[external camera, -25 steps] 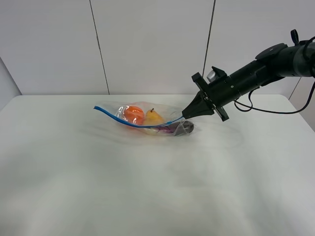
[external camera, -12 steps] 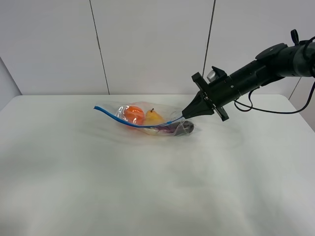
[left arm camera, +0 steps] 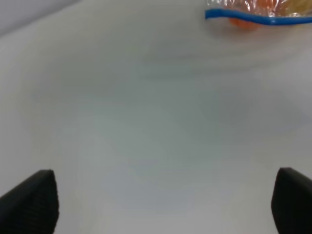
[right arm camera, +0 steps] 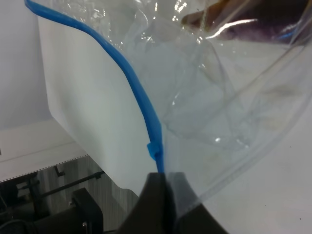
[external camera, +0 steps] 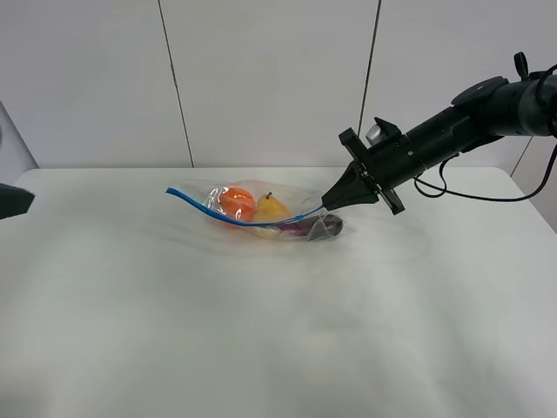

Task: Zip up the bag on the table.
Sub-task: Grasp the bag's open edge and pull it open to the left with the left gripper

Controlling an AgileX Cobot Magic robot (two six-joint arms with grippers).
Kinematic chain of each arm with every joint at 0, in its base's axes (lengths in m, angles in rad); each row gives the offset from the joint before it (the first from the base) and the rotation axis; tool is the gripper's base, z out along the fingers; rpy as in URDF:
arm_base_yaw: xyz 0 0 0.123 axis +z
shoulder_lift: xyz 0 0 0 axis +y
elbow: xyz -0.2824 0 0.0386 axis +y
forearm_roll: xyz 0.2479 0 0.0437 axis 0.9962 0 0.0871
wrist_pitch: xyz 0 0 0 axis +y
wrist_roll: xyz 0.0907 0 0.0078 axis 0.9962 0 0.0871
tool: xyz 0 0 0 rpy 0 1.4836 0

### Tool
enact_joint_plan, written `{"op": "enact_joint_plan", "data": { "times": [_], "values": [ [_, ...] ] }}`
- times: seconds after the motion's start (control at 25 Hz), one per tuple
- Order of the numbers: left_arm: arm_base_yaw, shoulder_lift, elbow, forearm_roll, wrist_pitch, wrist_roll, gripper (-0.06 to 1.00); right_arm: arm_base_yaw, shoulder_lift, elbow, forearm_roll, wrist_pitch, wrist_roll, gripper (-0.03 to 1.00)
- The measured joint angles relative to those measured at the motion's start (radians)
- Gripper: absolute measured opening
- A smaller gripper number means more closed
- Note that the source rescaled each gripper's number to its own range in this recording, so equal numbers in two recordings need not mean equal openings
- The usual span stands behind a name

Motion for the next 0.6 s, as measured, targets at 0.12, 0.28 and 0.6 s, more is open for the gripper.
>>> {"op": "enact_joint_plan", "data": {
  "times": [0.12, 0.28, 0.6],
  "values": [
    [-0.014, 0.110, -0.004, -0.070, -0.131, 0.313, 1.00, 0.000, 0.000, 0.000, 0.000, 0.000, 0.000, 0.00],
    [-0.096, 0.223, -0.004, -0.234, -0.237, 0.782, 1.00, 0.000, 0.000, 0.000, 0.000, 0.000, 0.000, 0.00],
    [-0.339, 0.427, -0.004, -0.803, -0.366, 1.284, 1.00, 0.000, 0.000, 0.000, 0.000, 0.000, 0.000, 0.00]
  ]
}}
